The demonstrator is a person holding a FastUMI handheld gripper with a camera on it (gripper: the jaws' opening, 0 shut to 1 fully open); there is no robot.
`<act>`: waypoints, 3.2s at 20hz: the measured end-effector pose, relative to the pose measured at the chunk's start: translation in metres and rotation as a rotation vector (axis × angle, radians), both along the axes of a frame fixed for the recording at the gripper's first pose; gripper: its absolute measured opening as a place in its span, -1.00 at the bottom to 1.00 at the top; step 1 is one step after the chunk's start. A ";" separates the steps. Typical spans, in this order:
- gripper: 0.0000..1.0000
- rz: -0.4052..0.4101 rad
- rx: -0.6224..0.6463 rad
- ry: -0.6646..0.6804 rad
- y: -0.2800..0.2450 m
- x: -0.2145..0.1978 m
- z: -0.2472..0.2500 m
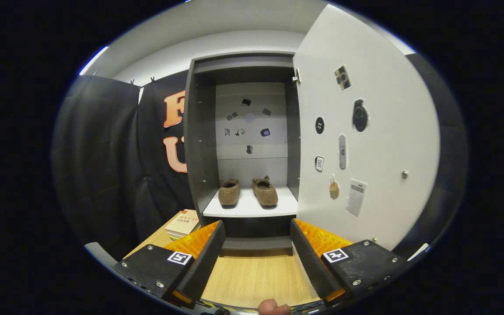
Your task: Open the shoe cabinet door, grab the shoes and put them into the shoe cabinet, then close the shoe cabinet door.
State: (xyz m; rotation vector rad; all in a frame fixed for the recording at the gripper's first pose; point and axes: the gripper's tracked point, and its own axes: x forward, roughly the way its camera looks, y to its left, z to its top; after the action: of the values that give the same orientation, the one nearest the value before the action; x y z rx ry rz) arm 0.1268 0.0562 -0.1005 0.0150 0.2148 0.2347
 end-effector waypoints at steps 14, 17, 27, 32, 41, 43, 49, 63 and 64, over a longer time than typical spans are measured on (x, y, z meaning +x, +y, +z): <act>0.86 0.002 0.138 -0.056 -0.142 -0.062 0.011; 0.87 -0.026 0.136 -0.064 -0.170 -0.054 0.012; 0.91 -0.120 0.205 -0.071 -0.205 0.003 0.011; 0.87 -0.140 0.174 -0.094 -0.192 0.002 0.013; 0.86 -0.121 0.085 -0.043 -0.110 -0.013 0.015; 0.85 -0.116 0.079 -0.034 -0.089 -0.013 0.015; 0.86 -0.088 0.082 -0.015 -0.022 -0.003 0.014; 0.89 0.005 0.028 -0.053 0.121 0.083 0.016; 0.88 0.011 0.042 -0.051 0.126 0.090 0.016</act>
State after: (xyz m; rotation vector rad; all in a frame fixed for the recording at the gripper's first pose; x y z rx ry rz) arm 0.2168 0.1818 -0.0845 0.0495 0.1590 0.2499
